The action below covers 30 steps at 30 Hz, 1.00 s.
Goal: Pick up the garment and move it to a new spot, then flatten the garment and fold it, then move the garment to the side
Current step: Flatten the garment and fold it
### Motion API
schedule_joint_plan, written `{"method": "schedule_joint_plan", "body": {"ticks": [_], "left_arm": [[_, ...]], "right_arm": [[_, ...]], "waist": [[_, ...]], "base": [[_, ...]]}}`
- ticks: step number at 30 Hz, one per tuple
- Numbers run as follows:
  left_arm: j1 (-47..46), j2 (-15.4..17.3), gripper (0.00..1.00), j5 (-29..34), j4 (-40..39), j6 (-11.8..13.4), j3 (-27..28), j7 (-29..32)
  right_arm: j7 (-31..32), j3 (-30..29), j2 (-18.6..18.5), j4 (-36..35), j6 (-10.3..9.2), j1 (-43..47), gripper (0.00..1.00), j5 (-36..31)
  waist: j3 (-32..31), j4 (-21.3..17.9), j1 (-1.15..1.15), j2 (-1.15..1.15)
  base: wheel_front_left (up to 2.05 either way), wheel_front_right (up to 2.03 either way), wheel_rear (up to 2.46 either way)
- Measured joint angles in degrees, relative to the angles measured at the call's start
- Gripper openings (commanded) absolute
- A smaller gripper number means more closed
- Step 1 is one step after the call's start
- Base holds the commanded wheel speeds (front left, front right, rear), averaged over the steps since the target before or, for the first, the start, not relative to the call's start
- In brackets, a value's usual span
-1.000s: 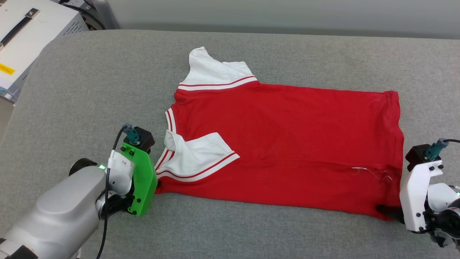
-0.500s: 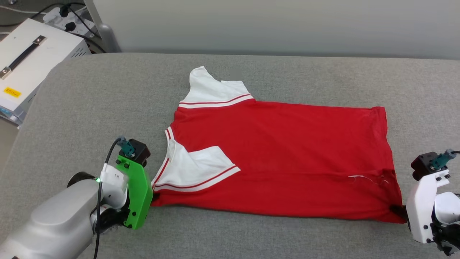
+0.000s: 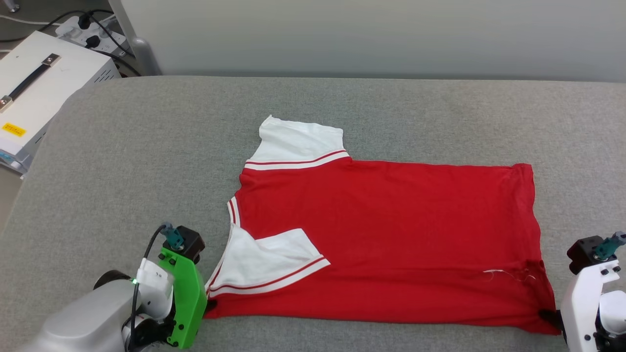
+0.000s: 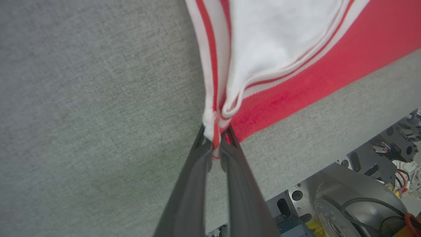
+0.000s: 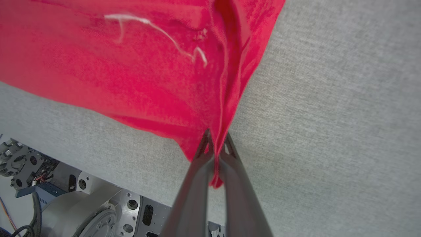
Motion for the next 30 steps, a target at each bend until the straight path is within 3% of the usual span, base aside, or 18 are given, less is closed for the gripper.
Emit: {"method": "schedule_joint_plan", "body": {"ticks": [2, 3, 4, 5, 6, 12, 17, 24, 30], "left_arm": [[0.2, -0.6, 0.0, 0.0, 1.0, 0.0, -0.1, 0.0], [0.2, -0.8, 0.0, 0.0, 1.5, 0.0, -0.1, -0.3], [0.2, -1.0, 0.32, 0.0, 1.9, 0.0, -0.1, -0.6], [0.2, -1.1, 0.82, 0.0, 2.3, 0.0, 0.0, -1.1], [0.2, -1.2, 1.0, 0.2, 2.7, 0.1, 0.1, -1.9], [-0.2, 0.1, 1.0, 1.1, 2.7, 0.8, 1.1, -4.1], [-4.3, 2.7, 1.0, 2.8, 0.8, 3.0, 4.0, -7.9], [-12.3, 3.0, 1.0, 6.0, -0.7, 5.7, 8.3, -12.4], [-21.8, 1.3, 1.0, 8.5, 1.0, 6.5, 11.6, -14.0]], "right_arm": [[0.0, -0.1, 1.0, 0.9, 0.0, 0.0, 0.0, -0.6], [-0.2, -0.1, 1.5, 1.3, 0.0, 0.0, 0.09, -0.7], [-0.3, -0.1, 1.8, 1.6, 0.0, 0.0, 0.38, -0.8], [-0.9, -0.2, 2.1, 1.8, 0.0, 0.0, 0.81, -1.0], [-1.6, -0.4, 2.2, 1.9, 0.0, 0.0, 1.0, -1.3], [-9.1, -3.3, 2.3, 0.0, 0.0, 0.0, 1.0, -2.9], [-19.8, -9.5, 4.2, -2.5, 0.0, -0.1, 1.0, -8.6], [-31.8, -19.7, 13.7, -8.3, 0.0, -0.5, 1.0, -18.9], [-37.3, -23.5, 21.4, -14.1, 0.0, -0.5, 1.0, -24.8]], "waist": [[0.3, 0.0, 0.0, 0.0], [0.4, 0.0, 0.0, 0.0], [0.5, 0.0, 0.0, 0.0], [0.5, 0.0, 0.0, 0.0], [0.5, 0.1, 0.0, 0.0], [-0.9, 0.2, 0.0, 0.0], [-1.8, -0.1, 0.0, 0.0], [0.0, -1.1, 0.0, 0.0], [3.4, -2.3, 0.0, 0.0]], "base": [[0.0, 0.0, 0.0], [0.0, 0.0, 0.0], [0.0, 0.0, 0.0], [0.0, 0.0, 0.0], [0.0, 0.0, 0.0], [0.0, 0.0, 0.0], [0.0, 0.0, 0.0], [0.0, 0.0, 0.0], [0.0, 0.0, 0.0]]}}
